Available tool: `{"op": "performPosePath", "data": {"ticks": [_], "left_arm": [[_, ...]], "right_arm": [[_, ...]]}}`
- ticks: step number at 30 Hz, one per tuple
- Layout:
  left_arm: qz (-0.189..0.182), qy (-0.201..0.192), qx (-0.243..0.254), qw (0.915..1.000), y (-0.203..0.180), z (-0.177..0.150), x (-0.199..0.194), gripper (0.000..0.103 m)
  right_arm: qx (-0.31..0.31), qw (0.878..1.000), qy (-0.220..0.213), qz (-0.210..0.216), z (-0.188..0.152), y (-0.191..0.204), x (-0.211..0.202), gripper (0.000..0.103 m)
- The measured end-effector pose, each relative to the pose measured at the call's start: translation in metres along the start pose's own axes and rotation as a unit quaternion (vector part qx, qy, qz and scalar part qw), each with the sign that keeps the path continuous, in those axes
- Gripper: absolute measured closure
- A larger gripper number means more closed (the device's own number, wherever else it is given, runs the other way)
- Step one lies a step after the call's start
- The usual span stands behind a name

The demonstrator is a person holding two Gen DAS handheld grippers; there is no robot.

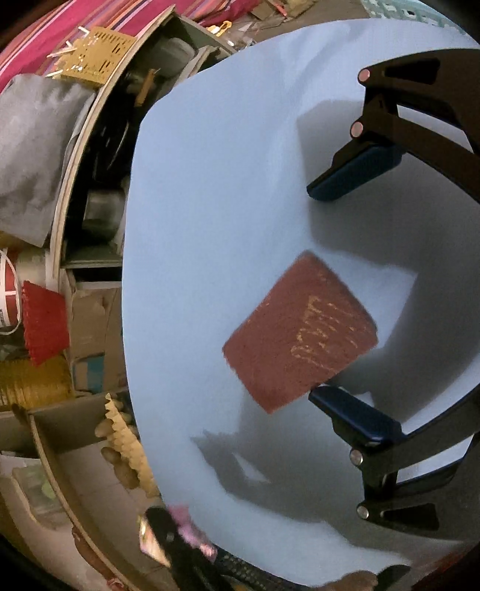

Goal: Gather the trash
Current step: 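Grasp the pink snack wrapper with the left tool while the right grasps the second scouring pad, then carry pink wrapper and scouring pad over the blue basket and open both tools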

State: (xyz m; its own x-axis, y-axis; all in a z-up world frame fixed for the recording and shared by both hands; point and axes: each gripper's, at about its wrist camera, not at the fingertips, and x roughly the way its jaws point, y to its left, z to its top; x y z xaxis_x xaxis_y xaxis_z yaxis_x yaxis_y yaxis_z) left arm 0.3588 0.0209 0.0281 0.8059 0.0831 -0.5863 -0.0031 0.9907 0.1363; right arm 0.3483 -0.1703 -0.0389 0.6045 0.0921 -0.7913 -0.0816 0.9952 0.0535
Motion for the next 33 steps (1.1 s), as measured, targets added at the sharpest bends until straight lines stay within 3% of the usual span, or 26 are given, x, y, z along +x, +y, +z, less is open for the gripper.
{"op": "performPosePath", "data": {"ticks": [7, 16, 21, 28, 33], "left_arm": [[-0.013, -0.017, -0.009, 0.9997, 0.004, -0.002, -0.017, 0.066], [-0.017, -0.023, -0.009, 0.9996, 0.0, -0.002, -0.02, 0.066], [-0.016, -0.023, -0.009, 0.9996, -0.003, -0.002, -0.02, 0.066], [-0.018, -0.027, -0.006, 0.9995, -0.015, 0.0, -0.026, 0.066], [-0.031, -0.037, 0.003, 0.9988, -0.041, 0.005, -0.045, 0.066]], "right_arm": [[-0.032, 0.999, 0.003, -0.021, 0.003, 0.015, 0.004, 0.005], [-0.047, 0.999, -0.009, -0.016, 0.008, 0.015, 0.0, 0.006], [-0.058, 0.998, -0.005, 0.029, 0.006, 0.016, 0.001, 0.034], [-0.058, 0.997, -0.033, 0.025, -0.003, 0.001, -0.02, 0.035], [-0.037, 0.997, -0.066, 0.007, -0.013, -0.04, -0.063, 0.035]]}}
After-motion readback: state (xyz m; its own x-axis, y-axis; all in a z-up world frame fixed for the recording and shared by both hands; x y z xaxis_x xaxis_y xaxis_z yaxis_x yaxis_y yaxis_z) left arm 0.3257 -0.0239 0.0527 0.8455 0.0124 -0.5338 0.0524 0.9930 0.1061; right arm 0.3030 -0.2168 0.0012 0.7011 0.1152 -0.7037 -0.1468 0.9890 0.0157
